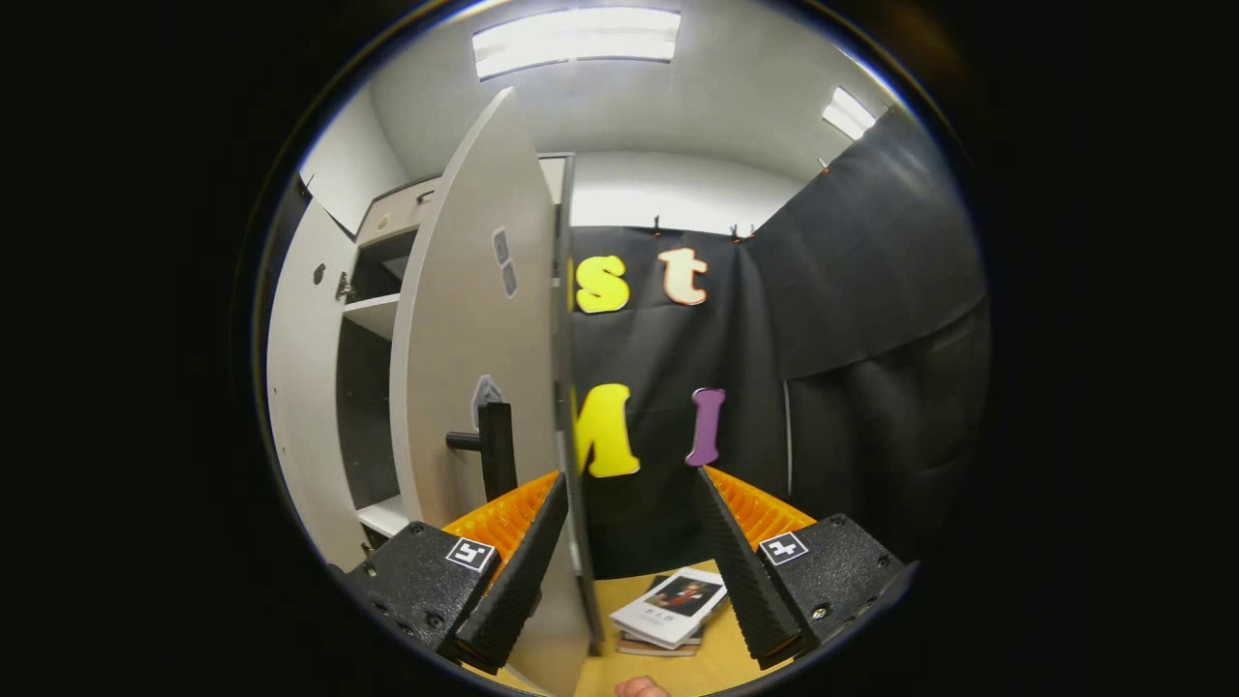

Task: Grasp the bottle in the cabinet with the left hand and place it on the coaster, then close the right door with the right hand and the left door with the left hand.

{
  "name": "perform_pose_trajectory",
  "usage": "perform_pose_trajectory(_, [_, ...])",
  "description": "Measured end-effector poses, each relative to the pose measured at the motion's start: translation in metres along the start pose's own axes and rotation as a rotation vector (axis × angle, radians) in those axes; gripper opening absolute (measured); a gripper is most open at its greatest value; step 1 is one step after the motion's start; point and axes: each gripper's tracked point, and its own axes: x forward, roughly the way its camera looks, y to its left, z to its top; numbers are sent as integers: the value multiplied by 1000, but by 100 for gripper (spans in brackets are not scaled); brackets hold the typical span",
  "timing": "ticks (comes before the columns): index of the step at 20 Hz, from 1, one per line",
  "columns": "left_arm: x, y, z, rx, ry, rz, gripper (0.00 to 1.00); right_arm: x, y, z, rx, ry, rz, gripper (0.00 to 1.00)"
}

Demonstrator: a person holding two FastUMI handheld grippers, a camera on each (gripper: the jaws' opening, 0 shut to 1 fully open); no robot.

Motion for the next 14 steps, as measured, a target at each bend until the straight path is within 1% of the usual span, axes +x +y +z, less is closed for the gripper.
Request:
perform_pose_trajectory(1, [-2, 3, 0, 2, 2, 10, 94, 0, 11, 1, -15, -5, 17, 81])
perform_pose_trajectory(3, [-7, 12, 3, 9, -5, 31, 94, 4, 40, 0, -38, -14, 78, 81])
perform_pose_trajectory(7, [-13, 25, 8, 31, -19, 68, 94, 23, 88, -10, 4, -9, 177, 81])
perform_pose_trajectory(9, [-16, 27, 10, 36, -20, 77, 94, 32, 101, -15, 24, 13, 192, 82])
perform_pose_trajectory(11, [-20, 30, 11, 45, -22, 86, 94, 36, 101, -19, 31, 25, 181, 82])
perform_pose_trajectory(14, [-15, 38, 13, 50, -26, 100, 94, 23, 99, -16, 37, 11, 194, 82])
